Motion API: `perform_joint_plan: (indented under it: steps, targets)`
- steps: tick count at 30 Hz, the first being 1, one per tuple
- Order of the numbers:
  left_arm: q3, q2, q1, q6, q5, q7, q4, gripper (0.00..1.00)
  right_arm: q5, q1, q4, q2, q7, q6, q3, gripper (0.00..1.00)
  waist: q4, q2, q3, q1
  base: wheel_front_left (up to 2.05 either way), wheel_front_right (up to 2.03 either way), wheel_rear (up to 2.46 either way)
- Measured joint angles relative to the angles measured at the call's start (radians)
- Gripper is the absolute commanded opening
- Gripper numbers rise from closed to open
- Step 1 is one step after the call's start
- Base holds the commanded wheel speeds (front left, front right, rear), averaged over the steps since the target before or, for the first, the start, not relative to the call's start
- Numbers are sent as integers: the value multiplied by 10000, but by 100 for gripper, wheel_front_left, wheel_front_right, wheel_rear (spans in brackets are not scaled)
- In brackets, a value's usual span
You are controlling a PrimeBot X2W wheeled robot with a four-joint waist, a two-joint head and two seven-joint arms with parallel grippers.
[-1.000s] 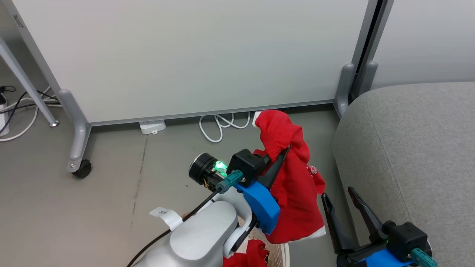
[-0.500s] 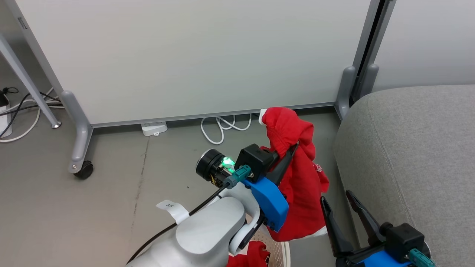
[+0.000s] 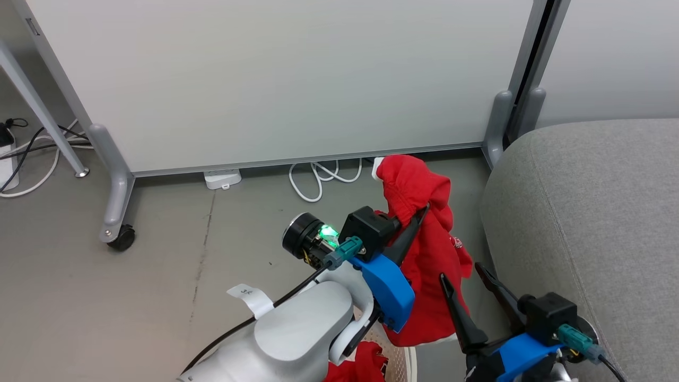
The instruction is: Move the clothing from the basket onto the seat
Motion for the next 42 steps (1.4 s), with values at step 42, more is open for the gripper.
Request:
perform_joint_plan:
  steps: [42]
  targets:
    - [-736, 4, -418, -198, -476, -29, -470, 0, 79, -3683, 4834, -104, -533, 0, 1507, 100, 105, 0, 227, 0, 0, 0, 0]
